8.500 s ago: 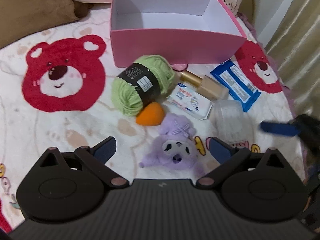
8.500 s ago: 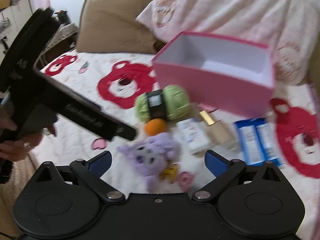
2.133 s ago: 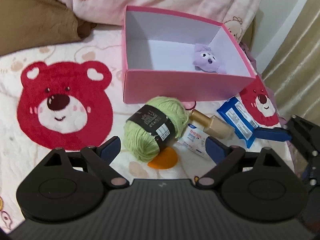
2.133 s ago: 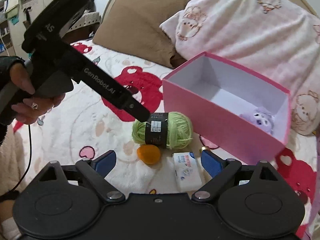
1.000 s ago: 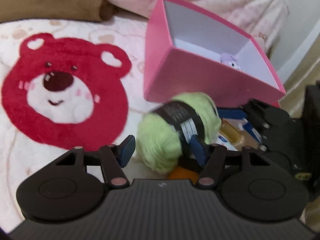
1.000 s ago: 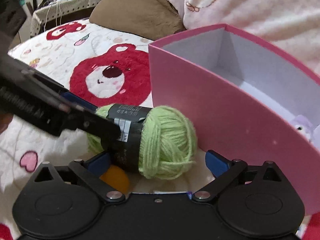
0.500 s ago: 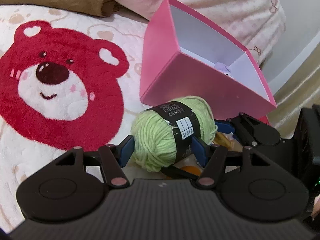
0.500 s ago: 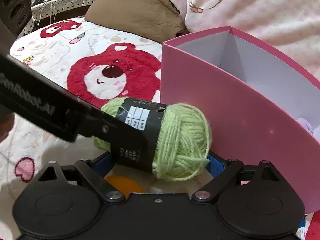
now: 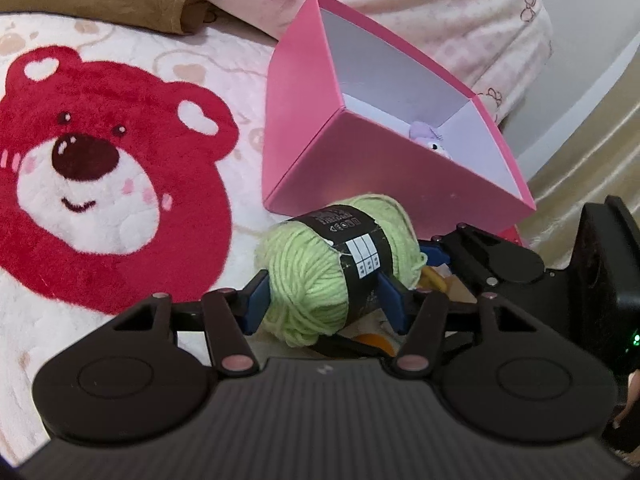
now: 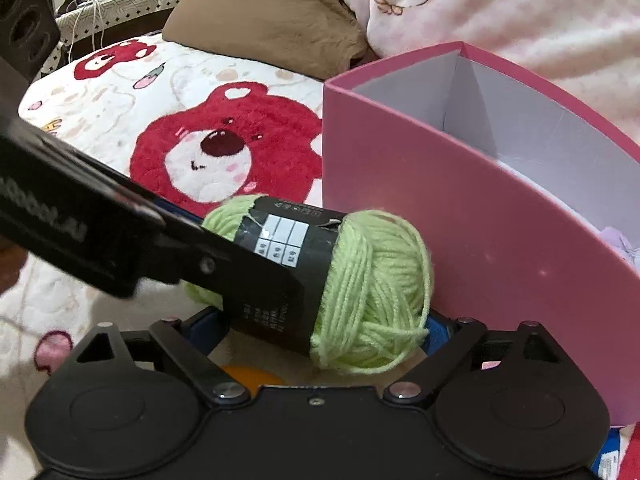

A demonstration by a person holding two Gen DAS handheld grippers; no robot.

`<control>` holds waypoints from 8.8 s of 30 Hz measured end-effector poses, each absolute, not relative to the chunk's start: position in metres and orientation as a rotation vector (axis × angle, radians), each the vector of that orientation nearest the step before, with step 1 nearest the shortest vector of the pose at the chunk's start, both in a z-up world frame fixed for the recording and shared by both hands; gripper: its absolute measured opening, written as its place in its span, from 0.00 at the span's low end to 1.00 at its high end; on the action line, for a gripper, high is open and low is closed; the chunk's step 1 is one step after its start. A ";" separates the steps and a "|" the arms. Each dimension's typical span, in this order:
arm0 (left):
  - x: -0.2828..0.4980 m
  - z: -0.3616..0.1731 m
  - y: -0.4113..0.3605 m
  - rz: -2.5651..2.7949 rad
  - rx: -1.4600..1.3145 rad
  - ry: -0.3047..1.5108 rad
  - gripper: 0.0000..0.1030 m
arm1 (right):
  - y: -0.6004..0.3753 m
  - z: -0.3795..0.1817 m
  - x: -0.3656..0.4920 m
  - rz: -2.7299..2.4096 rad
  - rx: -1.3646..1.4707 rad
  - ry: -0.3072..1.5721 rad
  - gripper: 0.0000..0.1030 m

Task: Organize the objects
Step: 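Lift the green yarn ball with the left gripper into the pink box, then open the left gripper to release the yarn beside the plush, withdraw, then move the left gripper toward the clear cotton-swab case, then close the left gripper on the clear cotton-swab case, then carry the swab case with the left gripper into the pink box and release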

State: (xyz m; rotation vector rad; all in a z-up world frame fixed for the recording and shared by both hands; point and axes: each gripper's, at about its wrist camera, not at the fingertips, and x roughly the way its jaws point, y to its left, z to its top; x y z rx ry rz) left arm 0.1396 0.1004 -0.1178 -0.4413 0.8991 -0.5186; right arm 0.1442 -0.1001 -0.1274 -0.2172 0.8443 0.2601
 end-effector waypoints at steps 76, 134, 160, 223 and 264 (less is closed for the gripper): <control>0.280 -0.047 -0.047 -0.539 -0.417 1.093 0.58 | -0.242 -0.048 0.208 -0.107 0.064 0.977 0.84; 0.069 0.148 -0.047 -0.404 0.151 1.020 0.80 | -0.237 0.131 0.002 0.124 0.021 0.785 0.63; 0.024 0.033 -0.060 -0.461 0.086 1.099 0.92 | -0.235 0.007 -0.090 0.251 0.124 0.676 0.88; 0.020 -0.091 -0.138 -0.417 -0.113 1.131 0.38 | -0.227 -0.141 -0.054 0.111 0.169 0.808 0.69; 0.131 0.127 -0.036 -0.589 -0.363 0.952 0.38 | -0.155 0.103 0.082 0.067 -0.398 0.839 0.68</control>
